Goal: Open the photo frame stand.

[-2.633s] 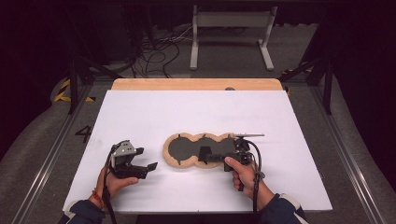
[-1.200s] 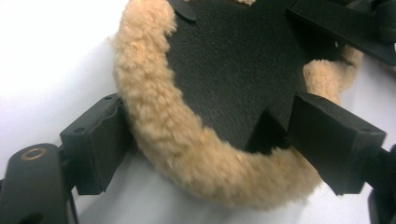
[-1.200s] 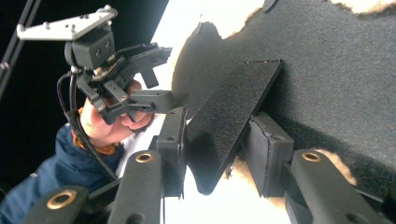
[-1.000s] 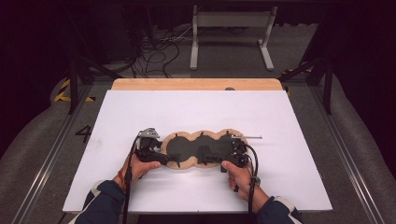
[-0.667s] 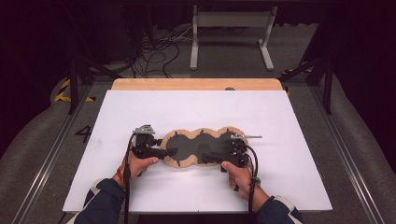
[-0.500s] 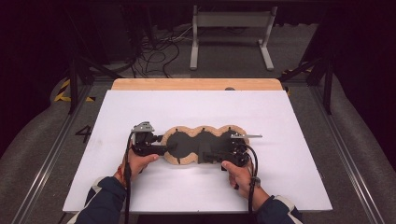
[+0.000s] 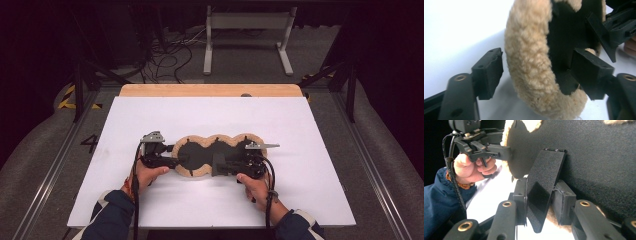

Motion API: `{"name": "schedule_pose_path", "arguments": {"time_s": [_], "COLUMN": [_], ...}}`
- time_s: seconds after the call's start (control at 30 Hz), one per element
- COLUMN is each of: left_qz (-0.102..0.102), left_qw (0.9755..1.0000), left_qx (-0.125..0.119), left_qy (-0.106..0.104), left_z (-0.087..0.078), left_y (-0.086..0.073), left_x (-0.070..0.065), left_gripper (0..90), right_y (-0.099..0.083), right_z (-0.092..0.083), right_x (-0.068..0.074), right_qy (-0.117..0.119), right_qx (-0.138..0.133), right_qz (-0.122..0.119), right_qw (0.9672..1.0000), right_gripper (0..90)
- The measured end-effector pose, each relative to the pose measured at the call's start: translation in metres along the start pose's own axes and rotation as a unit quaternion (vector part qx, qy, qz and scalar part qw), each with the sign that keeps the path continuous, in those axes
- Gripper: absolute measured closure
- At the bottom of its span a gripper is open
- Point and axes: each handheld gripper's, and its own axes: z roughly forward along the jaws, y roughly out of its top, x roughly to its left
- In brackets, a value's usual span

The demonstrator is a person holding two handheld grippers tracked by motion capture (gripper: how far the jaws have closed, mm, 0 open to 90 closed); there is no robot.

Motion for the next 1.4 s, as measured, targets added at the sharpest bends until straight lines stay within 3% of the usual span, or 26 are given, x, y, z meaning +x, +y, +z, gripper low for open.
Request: {"name": "schedule_pose_path", "arguments": {"time_s": [0.03, 0.13, 0.2, 0.33, 0.4, 0.53, 0.63, 0.73, 0.87, 1.03, 1.23, 1.3, 1.4], "left_qz": [-0.001, 0.014, 0.025, 0.02, 0.026, 0.033, 0.048, 0.072, 0.086, 0.094, 0.09, 0.084, 0.082], "left_qw": [0.9999, 0.999, 0.9986, 0.9988, 0.9987, 0.9991, 0.9988, 0.9968, 0.9946, 0.9939, 0.9947, 0.9961, 0.9957], "left_qx": [0.009, 0.033, 0.04, 0.033, 0.034, 0.024, 0.013, -0.001, -0.011, -0.015, -0.018, -0.007, 0.028], "left_qy": [-0.008, -0.025, -0.025, -0.03, -0.026, -0.014, 0.008, 0.035, 0.058, 0.055, 0.046, 0.026, 0.032], "left_z": [0.002, 0.007, 0.009, 0.005, 0.004, 0.002, 0.001, -0.001, 0.0, 0.001, 0.001, 0.002, 0.008], "left_y": [0.0, 0.0, 0.0, 0.0, 0.001, 0.002, 0.004, 0.006, 0.007, 0.006, 0.002, 0.001, -0.003], "left_x": [-0.001, -0.005, -0.007, -0.006, -0.009, -0.012, -0.017, -0.022, -0.028, -0.026, -0.024, -0.021, -0.019], "left_gripper": [24.4, 29.7, 30.2, 35.2, 35.5, 37.9, 38.5, 40.3, 40.7, 40.5, 39.2, 36.4, 33.3], "right_y": [0.0, 0.0, 0.0, -0.001, -0.001, 0.0, 0.0, 0.001, 0.003, 0.003, 0.002, 0.002, 0.002], "right_z": [0.0, 0.0, 0.0, -0.001, -0.001, -0.002, -0.002, -0.003, -0.005, -0.006, -0.006, -0.006, -0.006], "right_x": [0.0, 0.0, 0.0, 0.001, 0.002, 0.004, 0.005, 0.006, 0.006, 0.005, 0.005, 0.005, 0.005], "right_qy": [0.0, 0.0, 0.0, -0.003, -0.007, -0.01, -0.011, -0.01, -0.012, -0.016, -0.014, -0.014, -0.015], "right_qx": [0.0, 0.002, 0.001, 0.001, 0.002, 0.0, 0.001, -0.002, -0.005, -0.004, -0.003, -0.002, -0.002], "right_qz": [0.0, -0.007, -0.009, -0.018, -0.02, -0.026, -0.028, -0.031, -0.029, -0.033, -0.034, -0.036, -0.036], "right_qw": [1.0, 1.0, 1.0, 0.9998, 0.9998, 0.9996, 0.9995, 0.9995, 0.9995, 0.9993, 0.9993, 0.9993, 0.9992], "right_gripper": [67.2, 67.2, 67.2, 67.2, 67.2, 68.9, 70.8, 72.1, 71.5, 71.6, 72.7, 72.7, 72.5]}}
